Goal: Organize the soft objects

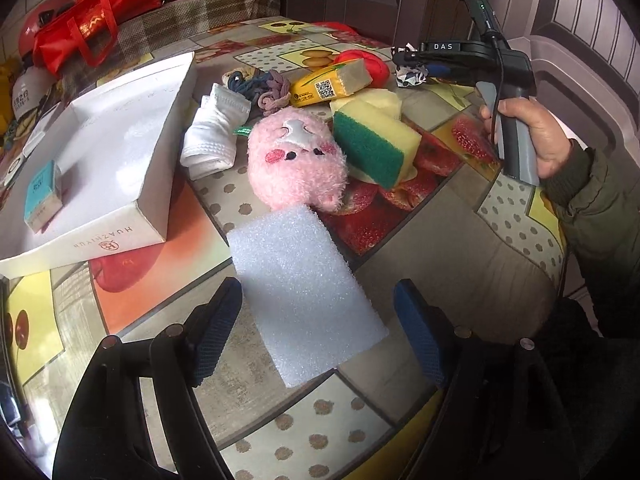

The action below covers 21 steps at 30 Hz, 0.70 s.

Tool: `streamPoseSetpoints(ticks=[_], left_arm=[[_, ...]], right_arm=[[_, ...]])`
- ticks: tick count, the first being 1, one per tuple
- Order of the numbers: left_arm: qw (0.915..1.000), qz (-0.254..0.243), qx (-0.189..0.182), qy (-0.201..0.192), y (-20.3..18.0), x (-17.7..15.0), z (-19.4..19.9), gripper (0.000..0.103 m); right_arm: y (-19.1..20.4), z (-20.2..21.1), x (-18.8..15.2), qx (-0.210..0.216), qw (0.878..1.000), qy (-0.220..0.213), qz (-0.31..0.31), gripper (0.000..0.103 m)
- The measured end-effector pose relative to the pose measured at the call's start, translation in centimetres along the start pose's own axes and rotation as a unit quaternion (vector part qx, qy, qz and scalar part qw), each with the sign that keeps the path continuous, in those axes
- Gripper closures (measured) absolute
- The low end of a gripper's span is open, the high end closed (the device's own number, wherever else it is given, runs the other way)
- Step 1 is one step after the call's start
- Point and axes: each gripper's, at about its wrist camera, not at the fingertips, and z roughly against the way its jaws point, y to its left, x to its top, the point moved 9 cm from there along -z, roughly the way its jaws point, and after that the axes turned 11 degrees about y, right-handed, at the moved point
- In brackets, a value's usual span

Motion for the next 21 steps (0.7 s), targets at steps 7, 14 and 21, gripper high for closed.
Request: streamPoseSetpoints(ticks=[7,14,21], left_arm=[[0.9990,-0.011,0.042,-0.009,0.5,0.4,-0.8,0.038],[0.9952,-0.029,0.061,-0.071,2.0,-0.7,2.0,0.040],[0.9605,0.024,0.164,-0.223,8.1,0.2,7.7,0.040]], right_arm=[[-0.1,0.1,0.0,0.002,1.000,-0.004,-0.001,0.056],[-0.1,1.5,0.3,-0.001,0.999,-0.038,-0.001,0.056],[3.3,6.1,-1.1,-0.028,0.988,-0.132,0.070,0.056]])
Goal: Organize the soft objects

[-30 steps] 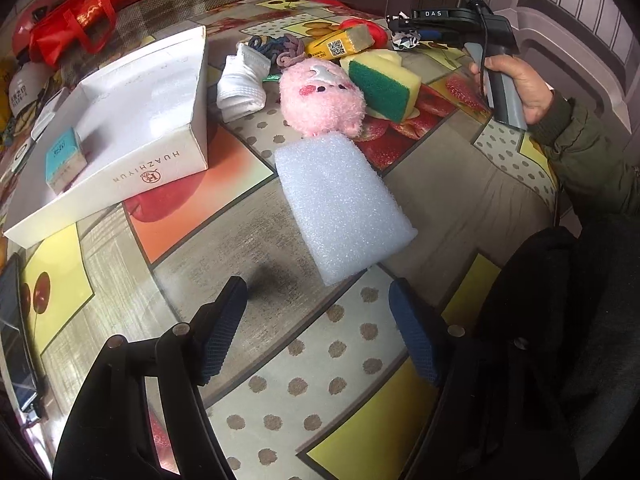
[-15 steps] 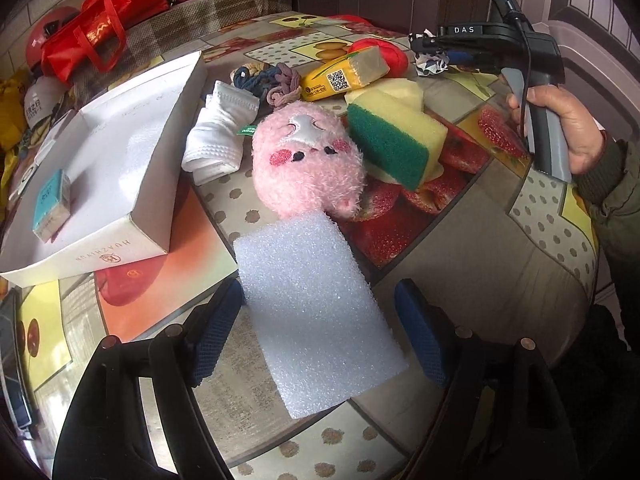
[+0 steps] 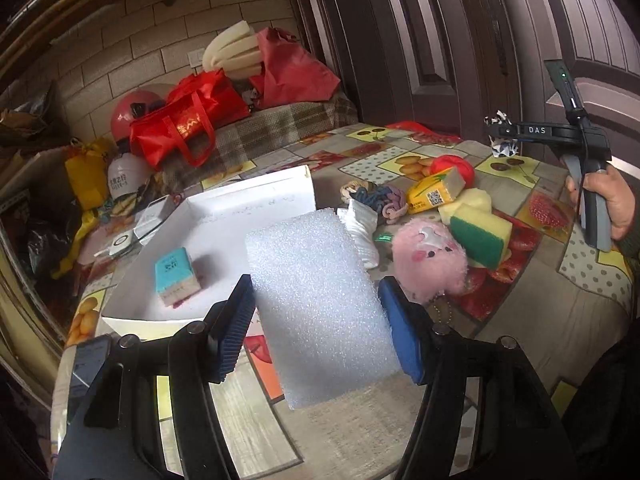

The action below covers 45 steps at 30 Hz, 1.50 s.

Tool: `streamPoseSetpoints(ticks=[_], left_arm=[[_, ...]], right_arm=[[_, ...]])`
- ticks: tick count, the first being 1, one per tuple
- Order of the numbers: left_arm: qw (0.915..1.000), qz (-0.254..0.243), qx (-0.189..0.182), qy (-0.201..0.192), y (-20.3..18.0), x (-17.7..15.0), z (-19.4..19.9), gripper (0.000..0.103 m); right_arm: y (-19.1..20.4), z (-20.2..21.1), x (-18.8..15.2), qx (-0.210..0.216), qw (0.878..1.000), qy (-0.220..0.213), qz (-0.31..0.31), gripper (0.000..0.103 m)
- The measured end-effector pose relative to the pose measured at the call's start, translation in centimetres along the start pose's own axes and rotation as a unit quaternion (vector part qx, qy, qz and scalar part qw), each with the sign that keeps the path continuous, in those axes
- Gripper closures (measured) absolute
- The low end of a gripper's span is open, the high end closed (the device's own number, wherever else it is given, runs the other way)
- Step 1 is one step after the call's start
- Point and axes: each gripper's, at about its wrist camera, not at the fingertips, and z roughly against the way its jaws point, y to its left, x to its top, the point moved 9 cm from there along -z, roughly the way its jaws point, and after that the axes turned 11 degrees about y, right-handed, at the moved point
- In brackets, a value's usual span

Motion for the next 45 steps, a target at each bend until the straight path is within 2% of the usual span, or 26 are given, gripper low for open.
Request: streamPoseSetpoints(ticks=[3,6,11,15,18,25,31,40,45], left_arm=[[0.9979,0.061,0.011,-0.019,3.5,0.5,-0.2,0.040],[0.9938,0.099,0.041,-0.032,6.4,0.2,-0.3,0.040],[0.9875,0.154,0.032,-0.016,9.0,-0.6,-1.3,0.040],[0.9887,0.138,0.051,-0.027,9.1,-0.1,-1.5,0.040],[0.9891,0.130,0.061,-0.031,9.2,0.2,-1.9,0.040],[0.9876,0.146,0.053,-0.026,10.2,0.3,-2.6,0.039],[0.9861,0.150,0.061,-0.035,10.6,0.7,-2.7,0.039],[0.9760,0.195,0.082,-0.052,13.5,1.3,-3.7,0.039],[0.9728,0.208,0.086,-0.056,14.5,1.4,-4.0,0.039]], right_arm=[[1.6,1.9,-0.1,0.013,1.000,-0.027,0.005,0.056],[3.4,3.0,-0.8,0.036,0.999,-0.034,0.006,0.056],[9.0,4.6,-2.2,0.052,0.994,-0.055,0.073,0.056],[13.6,4.8,-3.3,0.061,0.987,-0.062,0.136,0.056],[16.2,4.3,-3.9,0.078,0.983,-0.054,0.158,0.056],[19.9,3.7,-5.2,0.099,0.977,-0.038,0.182,0.056],[22.7,2.2,-6.2,0.121,0.974,-0.010,0.190,0.056],[26.9,-1.1,-7.5,0.134,0.973,0.034,0.187,0.056],[29.2,-1.2,-7.6,0.121,0.969,0.012,0.215,0.056]])
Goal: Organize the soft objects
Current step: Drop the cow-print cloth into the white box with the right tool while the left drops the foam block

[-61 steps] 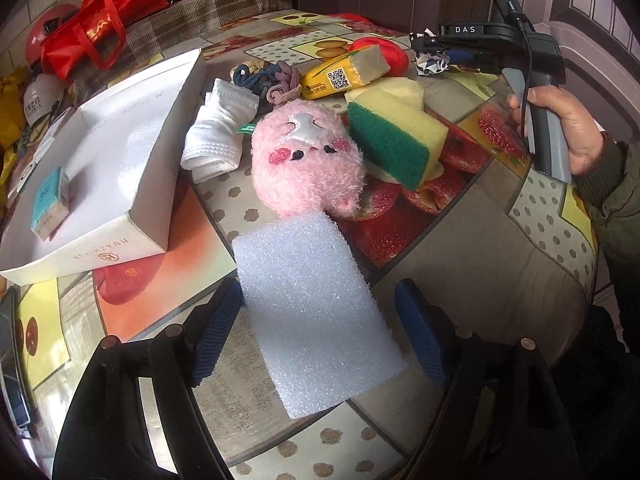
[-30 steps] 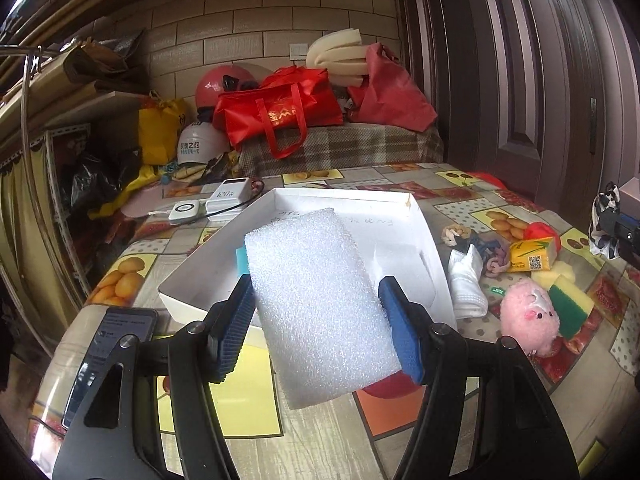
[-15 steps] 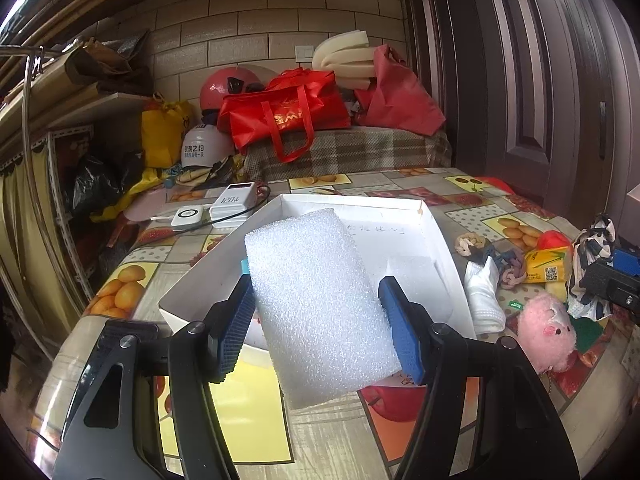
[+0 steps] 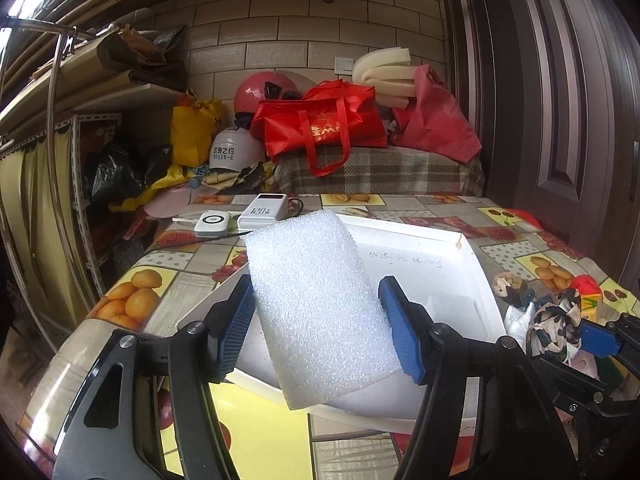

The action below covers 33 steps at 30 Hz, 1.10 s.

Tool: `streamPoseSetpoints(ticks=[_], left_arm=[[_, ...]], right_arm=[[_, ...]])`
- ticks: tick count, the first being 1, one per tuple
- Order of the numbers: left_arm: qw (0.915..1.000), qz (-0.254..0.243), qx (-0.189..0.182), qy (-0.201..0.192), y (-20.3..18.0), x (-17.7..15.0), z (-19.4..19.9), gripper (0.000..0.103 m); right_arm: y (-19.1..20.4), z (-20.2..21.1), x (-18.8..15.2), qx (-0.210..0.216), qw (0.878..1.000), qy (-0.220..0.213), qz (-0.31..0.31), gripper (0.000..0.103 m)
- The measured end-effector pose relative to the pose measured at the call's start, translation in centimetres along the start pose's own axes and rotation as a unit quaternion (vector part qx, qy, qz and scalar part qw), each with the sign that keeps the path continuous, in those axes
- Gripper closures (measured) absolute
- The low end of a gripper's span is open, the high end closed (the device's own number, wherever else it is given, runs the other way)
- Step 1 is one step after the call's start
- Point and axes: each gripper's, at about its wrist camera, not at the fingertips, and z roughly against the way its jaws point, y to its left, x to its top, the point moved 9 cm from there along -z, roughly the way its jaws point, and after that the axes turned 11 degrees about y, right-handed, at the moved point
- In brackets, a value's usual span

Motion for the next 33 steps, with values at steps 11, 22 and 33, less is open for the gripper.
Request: streamPoseSetpoints(ticks=[11,22,33], left_arm=[[0.9996,0.025,0.011,0.006,1.2,0.9,-1.7,0.039],[0.9992,0.009,0.040,-0.003,1.4,3.2,-5.1,0.039],[0.9974,0.001,0.070,-0.017,1.3,3.5,-4.8,0.000]], right_arm=[[1.3,-3.6,1.9,0.008,1.000,0.025,-0.004,0.056],[-0.8,-7.9,3.8,-0.013,0.997,0.054,-0.047,0.056],[-1.0,-8.3,3.8,-0.040,0.996,0.066,-0.050,0.008]])
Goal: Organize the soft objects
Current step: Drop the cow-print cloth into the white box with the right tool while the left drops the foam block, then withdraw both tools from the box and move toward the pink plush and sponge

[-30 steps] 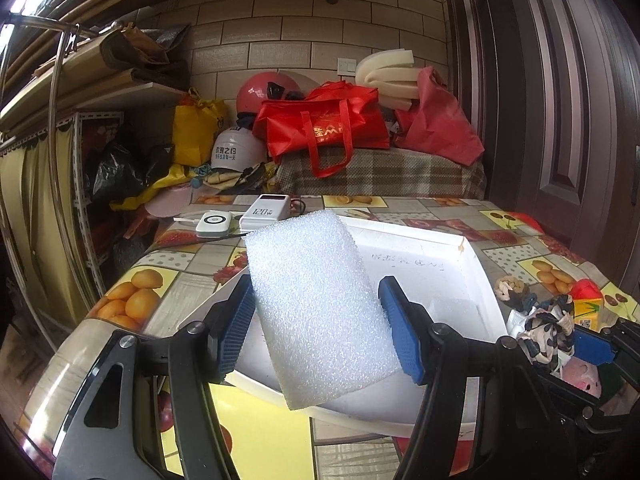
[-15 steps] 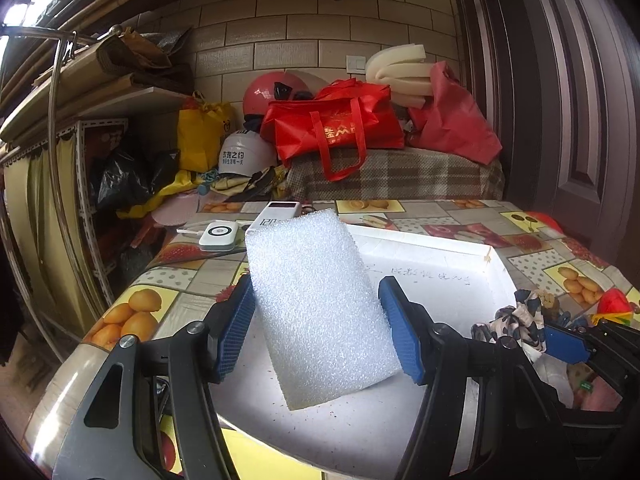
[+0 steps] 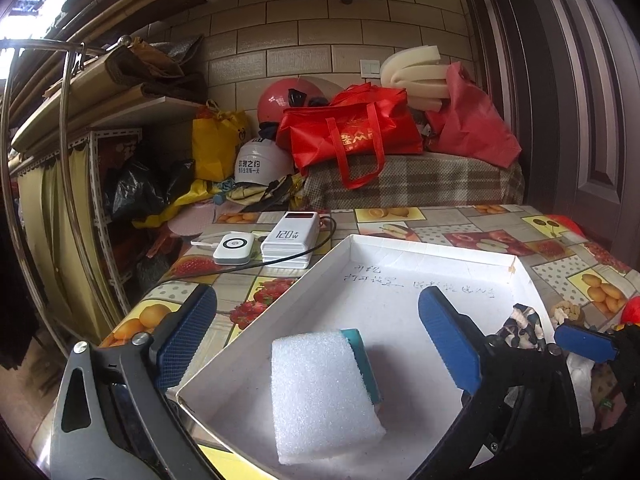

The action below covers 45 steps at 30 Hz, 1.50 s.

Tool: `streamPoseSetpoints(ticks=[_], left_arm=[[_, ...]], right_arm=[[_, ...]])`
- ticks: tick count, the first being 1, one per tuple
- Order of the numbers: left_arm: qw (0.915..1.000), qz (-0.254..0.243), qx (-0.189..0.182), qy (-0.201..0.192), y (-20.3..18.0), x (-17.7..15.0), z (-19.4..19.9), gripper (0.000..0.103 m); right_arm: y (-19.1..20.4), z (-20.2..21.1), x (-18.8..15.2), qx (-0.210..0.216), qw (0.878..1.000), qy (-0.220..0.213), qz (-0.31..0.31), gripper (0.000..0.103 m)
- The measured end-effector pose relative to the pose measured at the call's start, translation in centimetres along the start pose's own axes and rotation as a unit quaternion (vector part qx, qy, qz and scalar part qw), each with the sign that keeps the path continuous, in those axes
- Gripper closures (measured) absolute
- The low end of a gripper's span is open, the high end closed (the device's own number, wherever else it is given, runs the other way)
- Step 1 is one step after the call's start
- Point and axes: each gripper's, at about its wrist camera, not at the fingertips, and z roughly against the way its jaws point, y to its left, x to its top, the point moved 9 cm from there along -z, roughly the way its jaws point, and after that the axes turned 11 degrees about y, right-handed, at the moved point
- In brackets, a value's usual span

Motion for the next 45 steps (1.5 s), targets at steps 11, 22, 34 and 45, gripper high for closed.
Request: streamPoseSetpoints(ticks=[11,22,34,45], left_arm=[[0.9999,0.010,-0.004,-0.007,0.4,0.1,0.3,0.000],[0.9996,0.021,-0.006,-0.020,0.8,0.2,0.9,0.000],[0.9994,0.031,0.000,-0.018,1.1,-0.3,1.6,0.000],[0.9992,0.035,-0.001,-0.020,1.0,-1.6,3.6,0.000]], right_arm=[[0.3,0.5,0.6,-0.004,1.000,-0.019,0.013,0.000],[0.5,1.2,0.7,-0.005,0.999,-0.041,0.019,0.000],[0.7,3.9,0.0,-0.052,0.994,-0.088,0.032,0.000],[1.2,5.2,-1.0,-0.024,0.994,-0.095,0.047,0.000]])
